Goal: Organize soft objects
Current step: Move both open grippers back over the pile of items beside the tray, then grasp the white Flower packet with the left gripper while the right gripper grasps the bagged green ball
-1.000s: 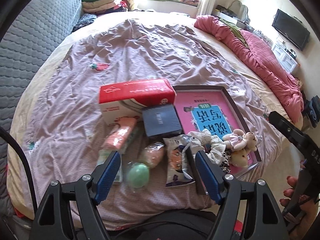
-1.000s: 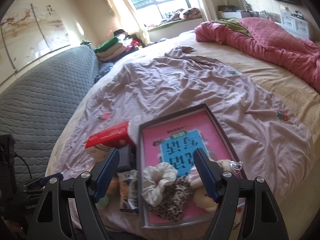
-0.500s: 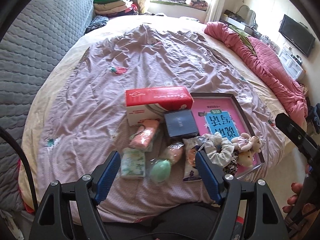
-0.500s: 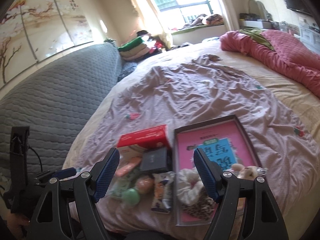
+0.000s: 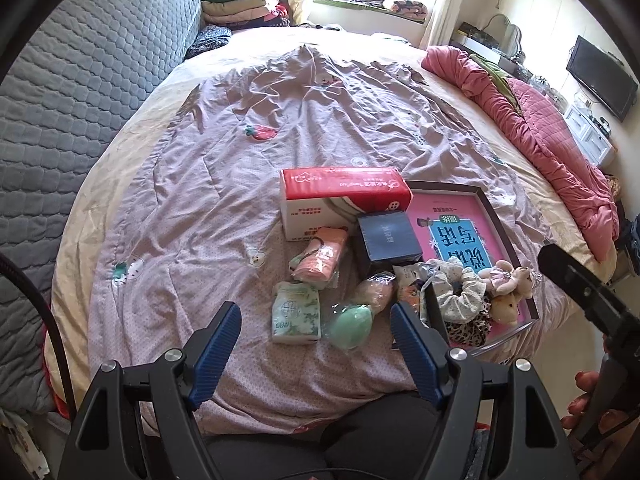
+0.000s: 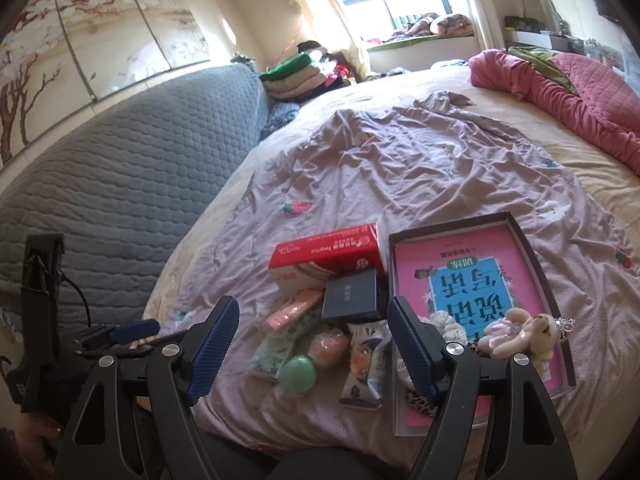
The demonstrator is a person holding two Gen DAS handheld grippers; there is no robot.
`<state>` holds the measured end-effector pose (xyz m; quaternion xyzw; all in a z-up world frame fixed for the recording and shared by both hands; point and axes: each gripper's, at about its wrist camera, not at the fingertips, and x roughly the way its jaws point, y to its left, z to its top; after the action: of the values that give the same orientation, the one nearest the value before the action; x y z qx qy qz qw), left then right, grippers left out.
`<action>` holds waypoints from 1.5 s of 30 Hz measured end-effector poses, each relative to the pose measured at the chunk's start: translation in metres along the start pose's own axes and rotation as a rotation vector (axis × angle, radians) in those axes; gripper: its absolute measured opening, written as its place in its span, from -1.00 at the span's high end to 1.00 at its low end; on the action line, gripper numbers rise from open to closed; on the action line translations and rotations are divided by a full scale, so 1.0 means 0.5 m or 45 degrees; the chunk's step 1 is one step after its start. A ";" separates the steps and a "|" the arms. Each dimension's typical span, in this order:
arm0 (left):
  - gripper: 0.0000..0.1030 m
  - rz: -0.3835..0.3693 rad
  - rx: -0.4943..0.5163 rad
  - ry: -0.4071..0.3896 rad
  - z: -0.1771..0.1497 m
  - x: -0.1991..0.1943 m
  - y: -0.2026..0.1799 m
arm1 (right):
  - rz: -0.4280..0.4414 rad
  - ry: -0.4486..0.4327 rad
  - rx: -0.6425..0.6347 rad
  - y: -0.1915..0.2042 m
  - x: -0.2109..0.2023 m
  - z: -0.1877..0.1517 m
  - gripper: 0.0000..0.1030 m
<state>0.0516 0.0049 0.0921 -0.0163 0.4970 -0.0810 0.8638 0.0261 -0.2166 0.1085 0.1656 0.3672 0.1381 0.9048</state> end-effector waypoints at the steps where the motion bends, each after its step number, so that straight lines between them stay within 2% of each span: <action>1: -0.48 -0.002 -0.003 0.005 -0.002 0.003 0.004 | -0.002 0.009 0.000 0.000 0.006 -0.004 -0.51; 12: -0.48 0.008 -0.041 0.067 -0.027 0.058 0.038 | -0.026 0.118 -0.043 0.006 0.074 -0.045 -0.51; 32: -0.48 0.006 -0.080 0.172 -0.056 0.155 0.072 | 0.000 0.298 -0.118 0.040 0.180 -0.115 -0.51; 45: -0.48 -0.012 -0.146 0.276 -0.045 0.268 0.103 | -0.013 0.412 -0.162 0.048 0.248 -0.149 -0.51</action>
<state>0.1048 0.0359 -0.0394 -0.0592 0.5914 -0.0576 0.8022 0.0561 -0.1341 -0.0091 0.0817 0.4994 0.1814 0.8432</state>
